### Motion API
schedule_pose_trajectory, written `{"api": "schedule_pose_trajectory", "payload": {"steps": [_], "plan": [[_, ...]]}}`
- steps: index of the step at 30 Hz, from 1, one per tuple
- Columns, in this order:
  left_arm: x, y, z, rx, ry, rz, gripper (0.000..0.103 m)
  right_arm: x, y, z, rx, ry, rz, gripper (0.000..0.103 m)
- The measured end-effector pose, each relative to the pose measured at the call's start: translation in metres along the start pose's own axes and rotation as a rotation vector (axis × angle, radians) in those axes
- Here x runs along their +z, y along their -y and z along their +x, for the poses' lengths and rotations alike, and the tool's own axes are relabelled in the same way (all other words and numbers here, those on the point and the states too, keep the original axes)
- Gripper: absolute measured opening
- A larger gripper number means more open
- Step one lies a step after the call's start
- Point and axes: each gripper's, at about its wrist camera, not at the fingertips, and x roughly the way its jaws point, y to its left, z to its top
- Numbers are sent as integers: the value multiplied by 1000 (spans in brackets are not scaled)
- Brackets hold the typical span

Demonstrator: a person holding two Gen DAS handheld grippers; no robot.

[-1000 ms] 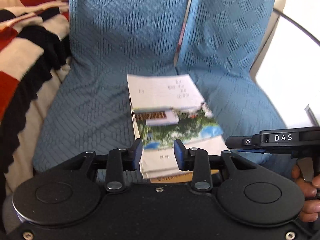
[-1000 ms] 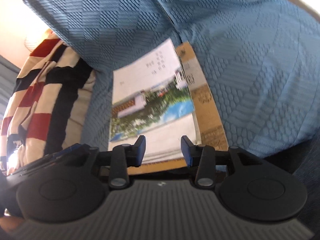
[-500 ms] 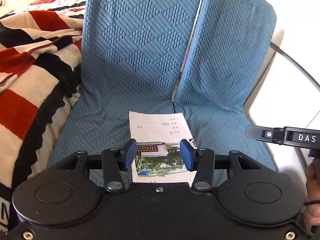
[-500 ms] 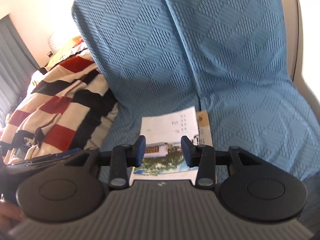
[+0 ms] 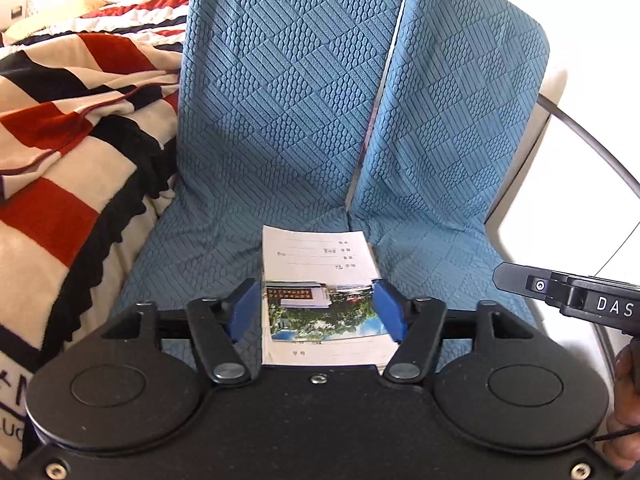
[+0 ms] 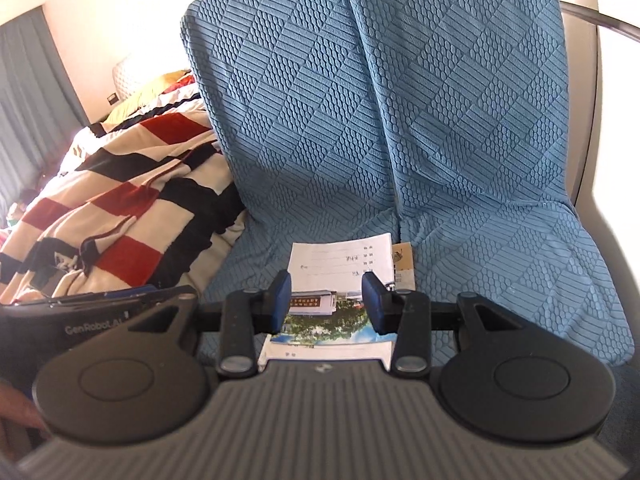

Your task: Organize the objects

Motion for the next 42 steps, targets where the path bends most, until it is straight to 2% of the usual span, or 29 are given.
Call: {"api": "schedule_pose_trajectory", "payload": {"steps": [2,3,4,6,8,10,11,14,17,42], "plan": [[-3,1,-4,-5,4,-7,77,-4,-1,0,-12,-6,-3,44],[-4,2,-4,-6,4,-8,81,-7,-1,-1,-17,-7,-2,50],[-5,2,-5,-1,4,-7,82,-9,0,-2,-21,-8,-3,51],[-8,3,-5,16,-2,-13,86,-13,0,-2,-28,-11,-12,52],[-10,2,-6,14,-10,-28,97,-17,1,-1,-44,-18,-18,52],[-12,1,-6,23,-12,-33,101,-21,5,1,-55,-26,-11,52],[-13,0,-6,26,-14,-37,101,-23,7,1,-57,-30,-4,58],[-16,-2,-3,32,-36,-55,102,-27,13,3,-73,-34,16,85],[-20,-5,0,43,-53,-65,103,-30,17,6,-89,-38,10,93],[-23,-10,7,77,-72,-78,103,-33,27,12,-123,-79,-2,93]]}}
